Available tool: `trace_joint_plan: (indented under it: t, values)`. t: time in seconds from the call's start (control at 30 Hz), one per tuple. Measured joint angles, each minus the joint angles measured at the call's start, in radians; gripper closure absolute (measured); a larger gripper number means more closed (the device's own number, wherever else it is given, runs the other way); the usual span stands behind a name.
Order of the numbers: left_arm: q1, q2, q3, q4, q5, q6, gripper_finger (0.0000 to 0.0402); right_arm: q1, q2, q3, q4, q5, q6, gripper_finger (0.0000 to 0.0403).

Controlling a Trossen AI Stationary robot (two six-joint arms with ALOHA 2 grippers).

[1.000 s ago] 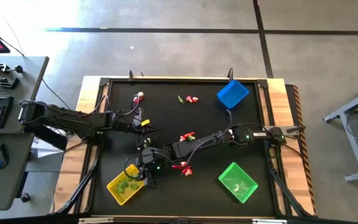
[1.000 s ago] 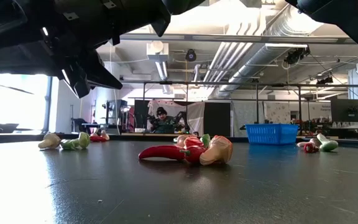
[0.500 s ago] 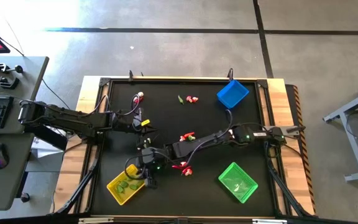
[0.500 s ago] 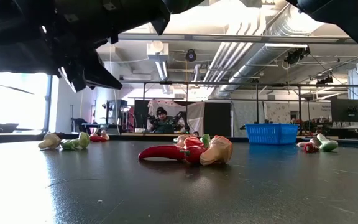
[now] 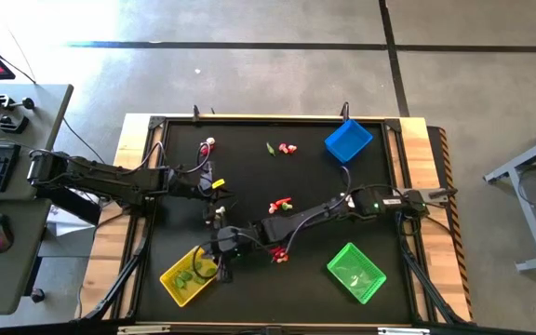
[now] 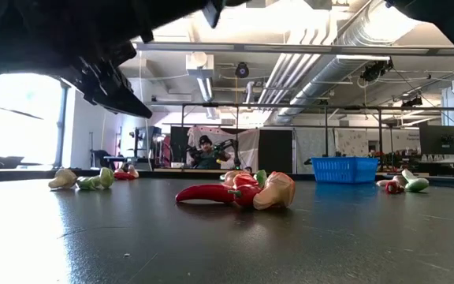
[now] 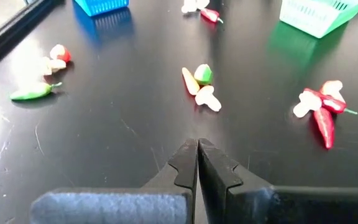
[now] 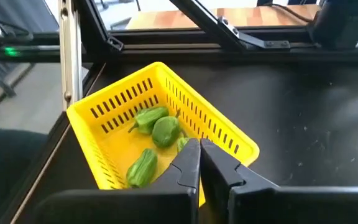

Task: Sort produce into baskets
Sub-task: Put the green broccoli into the green bin

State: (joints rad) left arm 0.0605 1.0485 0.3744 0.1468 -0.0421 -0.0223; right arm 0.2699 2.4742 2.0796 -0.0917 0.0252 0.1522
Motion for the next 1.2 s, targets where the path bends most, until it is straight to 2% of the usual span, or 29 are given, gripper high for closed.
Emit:
trace_joint_plan:
  t: [0.17, 0.27, 0.67, 0.83, 0.9, 0.97, 1.13, 1.2]
  values:
    - [0.0, 0.0, 0.0, 0.018, 0.0, 0.001, 0.0401, -0.008, -0.062, -0.152, 0.146, -0.006, 0.053, 0.0402]
    - [0.0, 0.0, 0.0, 0.021, 0.0, 0.001, 0.0401, -0.008, -0.138, -0.272, 0.203, 0.053, 0.057, 0.0403]
    - [0.006, 0.0, 0.0, 0.077, 0.0, -0.031, 0.0401, 0.007, -0.569, -0.97, 0.522, 0.432, 0.232, 0.0403]
    - [0.006, 0.0, 0.0, 0.085, 0.0, -0.052, 0.0401, 0.035, -0.715, -1.199, 0.545, 0.631, 0.369, 0.0403]
    - [0.006, 0.0, 0.0, 0.086, 0.0, -0.052, 0.0401, 0.034, -0.759, -1.274, 0.546, 0.671, 0.437, 0.0403]
    - [0.006, 0.0, 0.0, 0.091, 0.0, -0.052, 0.0401, 0.03, -0.795, -1.337, 0.543, 0.663, 0.473, 0.0403]
    - [0.006, 0.0, 0.0, 0.087, 0.0, -0.054, 0.0401, 0.012, -0.832, -1.412, 0.539, 0.436, 0.454, 0.0403]
    - [0.006, 0.0, 0.0, 0.087, 0.0, -0.054, 0.0401, 0.009, -0.832, -1.414, 0.503, 0.415, 0.451, 0.0401]
